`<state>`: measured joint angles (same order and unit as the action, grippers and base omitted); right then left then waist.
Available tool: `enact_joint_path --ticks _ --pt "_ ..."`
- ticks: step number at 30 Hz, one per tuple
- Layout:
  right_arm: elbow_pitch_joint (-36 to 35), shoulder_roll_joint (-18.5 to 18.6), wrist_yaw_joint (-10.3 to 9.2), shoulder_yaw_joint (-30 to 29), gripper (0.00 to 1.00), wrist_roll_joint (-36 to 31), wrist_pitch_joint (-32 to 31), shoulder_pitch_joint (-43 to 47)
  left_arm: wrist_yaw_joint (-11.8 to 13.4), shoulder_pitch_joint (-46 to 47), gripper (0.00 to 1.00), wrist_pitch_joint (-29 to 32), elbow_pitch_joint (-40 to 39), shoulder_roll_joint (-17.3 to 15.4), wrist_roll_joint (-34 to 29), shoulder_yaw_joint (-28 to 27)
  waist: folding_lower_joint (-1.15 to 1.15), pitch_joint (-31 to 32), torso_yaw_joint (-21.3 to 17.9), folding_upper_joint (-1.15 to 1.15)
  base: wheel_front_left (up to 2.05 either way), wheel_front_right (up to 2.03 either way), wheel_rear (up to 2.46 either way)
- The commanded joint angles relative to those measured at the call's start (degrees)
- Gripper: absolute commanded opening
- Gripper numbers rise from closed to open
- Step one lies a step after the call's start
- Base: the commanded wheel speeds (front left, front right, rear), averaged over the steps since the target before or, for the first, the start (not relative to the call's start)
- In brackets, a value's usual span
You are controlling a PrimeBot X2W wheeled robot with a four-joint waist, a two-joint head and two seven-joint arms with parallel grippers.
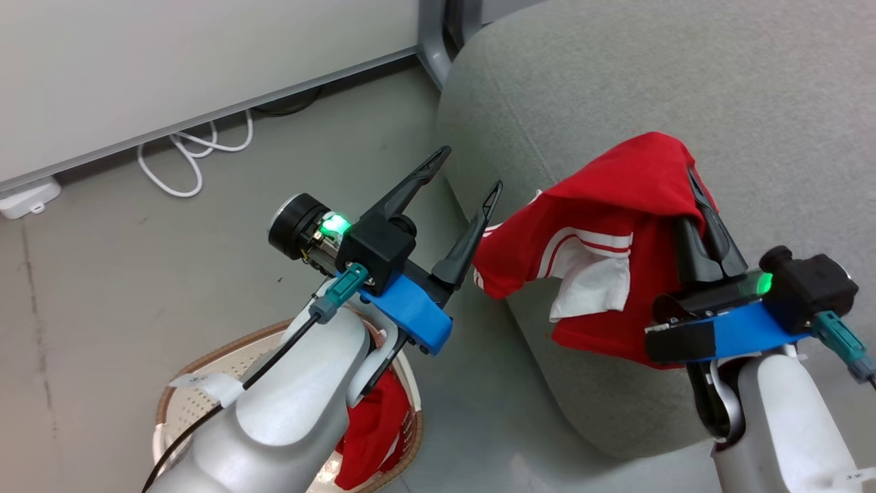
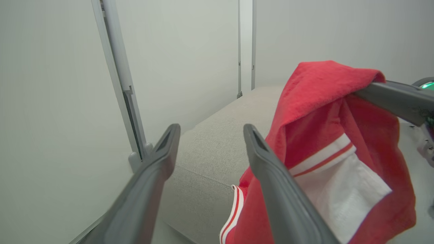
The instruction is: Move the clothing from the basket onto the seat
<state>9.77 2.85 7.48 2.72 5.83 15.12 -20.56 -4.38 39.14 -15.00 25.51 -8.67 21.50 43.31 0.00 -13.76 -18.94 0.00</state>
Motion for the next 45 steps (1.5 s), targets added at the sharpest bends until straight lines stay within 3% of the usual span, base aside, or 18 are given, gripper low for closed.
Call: enact_joint_path --ticks 1,15,26,37,45 --pt "-0.58 0.07 0.03 -0.42 0.0 0.31 0.06 0.95 0.03 0.77 1.0 -0.2 0.1 0.0 -0.51 0.09 0.0 -0.46 -1.05 0.0 0.0 0.0 0.0" --pt "-2.36 0.07 0.03 -3.7 0.0 1.92 0.06 4.22 -0.55 1.87 1.0 -0.24 1.69 0.77 -0.63 1.6 0.0 -1.54 -5.53 0.0 0.0 0.0 0.0" --pt "-5.69 0.55 0.03 -7.86 0.0 1.01 0.06 -3.07 0.17 2.44 1.0 -0.25 0.97 -0.19 -1.34 1.33 0.0 -4.34 -4.58 0.0 0.0 0.0 0.0" --pt "-8.1 8.2 0.03 -17.73 0.0 1.95 0.06 -21.4 0.92 7.85 1.0 1.04 -1.29 -0.47 -3.66 2.21 0.0 -14.82 0.4 0.0 0.0 0.0 0.0" --pt "-2.67 15.32 0.03 -24.7 0.0 2.12 0.05 -32.29 1.42 12.34 1.0 1.7 -2.68 -0.45 -5.19 2.45 0.0 -23.03 3.91 0.0 0.0 0.0 0.0"
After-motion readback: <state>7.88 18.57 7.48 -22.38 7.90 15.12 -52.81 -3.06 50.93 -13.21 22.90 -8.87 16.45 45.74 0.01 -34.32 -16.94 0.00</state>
